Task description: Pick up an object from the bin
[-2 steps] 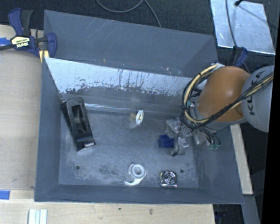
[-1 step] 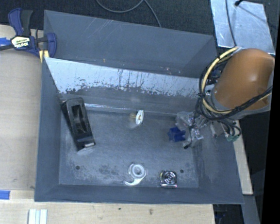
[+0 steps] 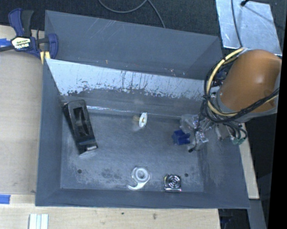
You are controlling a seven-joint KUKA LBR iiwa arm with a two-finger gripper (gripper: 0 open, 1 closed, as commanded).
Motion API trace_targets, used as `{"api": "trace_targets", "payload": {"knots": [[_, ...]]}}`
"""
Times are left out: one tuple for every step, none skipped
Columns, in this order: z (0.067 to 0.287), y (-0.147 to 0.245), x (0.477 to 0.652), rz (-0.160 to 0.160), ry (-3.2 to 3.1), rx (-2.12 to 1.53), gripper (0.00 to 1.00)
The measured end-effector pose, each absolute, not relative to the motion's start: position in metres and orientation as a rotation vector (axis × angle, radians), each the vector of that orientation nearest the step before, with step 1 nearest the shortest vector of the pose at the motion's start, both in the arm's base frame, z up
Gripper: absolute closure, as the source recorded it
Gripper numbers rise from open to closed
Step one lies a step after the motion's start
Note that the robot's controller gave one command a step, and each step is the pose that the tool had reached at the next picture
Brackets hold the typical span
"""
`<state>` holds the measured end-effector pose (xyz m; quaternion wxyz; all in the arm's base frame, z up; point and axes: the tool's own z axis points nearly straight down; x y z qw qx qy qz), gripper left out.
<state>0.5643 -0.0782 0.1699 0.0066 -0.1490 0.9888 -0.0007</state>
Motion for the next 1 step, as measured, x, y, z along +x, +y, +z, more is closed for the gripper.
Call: {"api": "trace_targets", "payload": {"knots": [[0.2253,-0.0721,0.5717,-0.002,3.093,-0.472,1.00]]}}
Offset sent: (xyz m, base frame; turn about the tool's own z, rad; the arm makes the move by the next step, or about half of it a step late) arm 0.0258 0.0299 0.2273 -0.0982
